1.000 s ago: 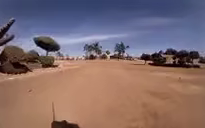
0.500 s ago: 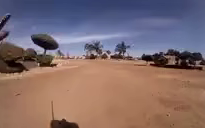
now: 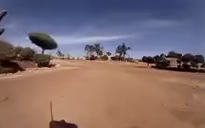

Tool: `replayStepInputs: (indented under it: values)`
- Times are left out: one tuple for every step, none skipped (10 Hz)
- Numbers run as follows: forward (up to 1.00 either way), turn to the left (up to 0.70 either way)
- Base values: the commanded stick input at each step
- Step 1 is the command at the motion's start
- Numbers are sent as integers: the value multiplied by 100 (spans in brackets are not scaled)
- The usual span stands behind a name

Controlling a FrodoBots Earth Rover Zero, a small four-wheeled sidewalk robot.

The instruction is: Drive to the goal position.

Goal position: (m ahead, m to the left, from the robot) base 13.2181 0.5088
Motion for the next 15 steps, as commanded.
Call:
replayStepInputs:
  values:
    - [70,0]
    - [70,0]
    - [70,0]
    - [70,0]
    - [70,0]
    - [70,0]
    - [70,1]
    - [70,2]
    - [70,34]
    - [70,33]
    - [70,2]
    - [70,1]
    - [70,0]
    - [70,0]
    - [70,0]
